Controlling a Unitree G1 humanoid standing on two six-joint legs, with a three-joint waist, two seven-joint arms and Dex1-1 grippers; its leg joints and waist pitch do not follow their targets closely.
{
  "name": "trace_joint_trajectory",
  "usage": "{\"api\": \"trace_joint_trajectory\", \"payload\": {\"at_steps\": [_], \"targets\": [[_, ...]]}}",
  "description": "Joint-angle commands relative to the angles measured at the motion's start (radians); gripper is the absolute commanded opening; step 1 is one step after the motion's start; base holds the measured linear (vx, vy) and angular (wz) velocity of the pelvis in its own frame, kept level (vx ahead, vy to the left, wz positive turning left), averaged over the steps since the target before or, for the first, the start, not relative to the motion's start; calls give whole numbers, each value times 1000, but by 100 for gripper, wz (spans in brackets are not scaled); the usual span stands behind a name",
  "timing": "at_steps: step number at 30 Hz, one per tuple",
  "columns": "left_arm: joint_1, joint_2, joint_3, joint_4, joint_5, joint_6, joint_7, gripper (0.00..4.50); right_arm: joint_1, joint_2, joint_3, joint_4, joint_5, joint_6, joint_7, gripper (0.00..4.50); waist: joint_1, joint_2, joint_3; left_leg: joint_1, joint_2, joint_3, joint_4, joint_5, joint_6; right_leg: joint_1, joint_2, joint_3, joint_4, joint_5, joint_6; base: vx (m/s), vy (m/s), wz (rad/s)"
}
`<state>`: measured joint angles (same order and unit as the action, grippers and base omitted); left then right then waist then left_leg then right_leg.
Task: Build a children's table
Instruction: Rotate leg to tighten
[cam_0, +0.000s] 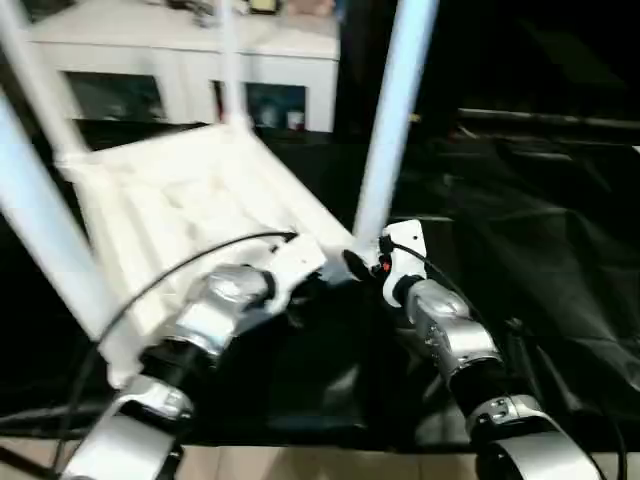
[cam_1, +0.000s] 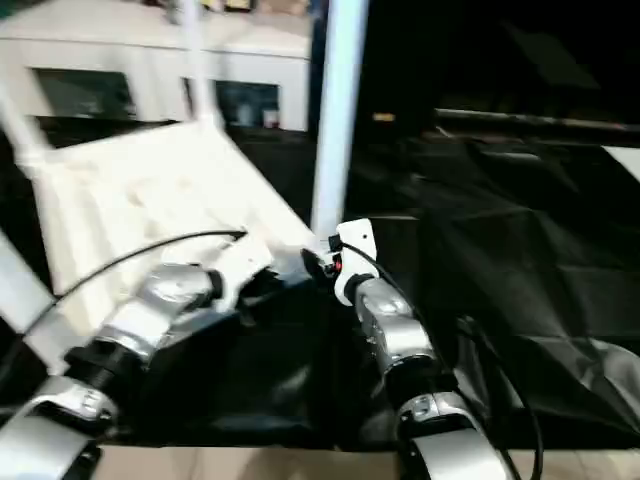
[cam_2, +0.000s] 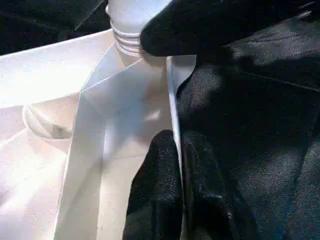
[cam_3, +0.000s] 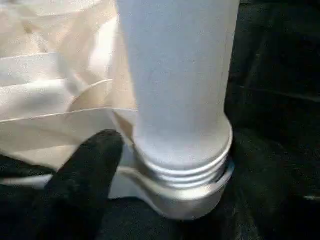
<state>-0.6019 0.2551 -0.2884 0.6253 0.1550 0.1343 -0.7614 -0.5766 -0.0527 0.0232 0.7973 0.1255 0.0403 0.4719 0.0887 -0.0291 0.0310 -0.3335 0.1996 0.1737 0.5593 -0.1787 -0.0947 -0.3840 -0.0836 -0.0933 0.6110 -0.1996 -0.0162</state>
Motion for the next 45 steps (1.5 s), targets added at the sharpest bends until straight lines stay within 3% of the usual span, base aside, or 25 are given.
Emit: {"api": "trace_joint_trajectory", "payload": {"at_steps": [1,3,5,7,9,12,14,16,20,23,25,28,29,31,38,43,45], "targets": [[36,1,12,13,-21,-51,-14,0,3,0,48,-57,24,12,109,390,7,-18,-41,-16,29,-9,-61,-219,53,38,-72,55,-94,-360,-93,0,0,0],[69,53,12,-39,-50,-90,-127,0,42,-95,112,-157,21,30,297,390,9,-22,-42,-19,28,-8,-59,-204,65,42,-71,55,-94,-347,-92,0,0,0],[77,67,12,-54,-57,-85,-150,0,52,-118,126,-181,20,33,336,390,10,-19,-41,-20,31,-7,-59,-194,69,41,-73,56,-91,-330,-99,0,0,0],[112,119,2,-116,-97,-104,-265,0,70,-183,139,-232,29,52,430,390,12,-18,-41,-18,32,-7,-58,-183,64,41,-71,57,-88,-312,-111,0,0,0],[136,151,-2,-167,-138,-104,-345,0,76,-214,140,-254,36,67,480,390,11,-15,-46,-16,39,-7,-57,-157,67,41,-69,59,-76,-236,-138,0,0,0],[167,196,-6,-263,-187,-38,-422,0,86,-256,160,-297,43,100,554,390,18,-16,-54,-18,37,0,-43,-54,100,42,-61,58,-47,-22,-210,0,0,0],[178,205,-4,-291,-194,-19,-445,0,94,-270,175,-321,43,117,585,390,25,-17,-53,-20,36,3,-39,-31,116,38,-57,57,-40,42,-232,0,0,0],[184,209,-7,-304,-196,-17,-454,0,98,-276,189,-329,35,119,595,390,28,-17,-50,-19,37,3,-40,-49,116,38,-59,56,-44,18,-233,0,0,0],[194,214,-7,-323,-203,-11,-461,0,107,-281,223,-343,19,130,622,390,27,-22,-43,-19,36,0,-49,-147,62,40,-66,58,-63,-156,-184,0,0,0],[196,216,-7,-328,-201,-6,-461,0,108,-282,231,-342,5,126,625,390,26,-23,-43,-18,36,-1,-49,-147,50,40,-66,59,-67,-183,-165,0,0,0],[199,217,-7,-333,-200,0,-462,0,109,-284,234,-345,3,130,627,390,26,-23,-43,-17,36,-1,-49,-142,50,39,-66,60,-66,-179,-164,0,0,0],[202,220,-6,-341,-196,9,-460,0,110,-289,239,-349,0,133,628,373,25,-23,-46,-18,35,0,-46,-104,59,41,-63,59,-56,-99,-184,0,0,0],[202,221,-5,-342,-196,10,-458,0,109,-290,238,-349,4,133,626,346,25,-23,-47,-18,35,0,-45,-97,62,42,-62,59,-54,-82,-190,0,0,0],[202,222,-5,-340,-195,8,-458,0,108,-290,236,-349,6,133,625,335,25,-24,-47,-18,34,0,-44,-89,68,42,-61,59,-51,-61,-198,0,0,0],[210,226,-7,-352,-202,31,-470,0,113,-288,228,-354,17,142,639,278,26,-24,-47,-18,35,0,-43,-103,64,43,-63,59,-54,-89,-194,0,0,0],[215,226,-9,-359,-206,42,-476,0,125,-274,221,-356,21,164,612,274,25,-24,-48,-17,35,0,-43,-97,64,43,-62,59,-52,-75,-196,0,0,0],[211,212,-12,-346,-186,41,-440,0,118,-240,205,-313,-8,157,508,274,23,-24,-46,-16,35,0,-44,-106,58,40,-62,59,-54,-91,-196,0,0,0]]}}
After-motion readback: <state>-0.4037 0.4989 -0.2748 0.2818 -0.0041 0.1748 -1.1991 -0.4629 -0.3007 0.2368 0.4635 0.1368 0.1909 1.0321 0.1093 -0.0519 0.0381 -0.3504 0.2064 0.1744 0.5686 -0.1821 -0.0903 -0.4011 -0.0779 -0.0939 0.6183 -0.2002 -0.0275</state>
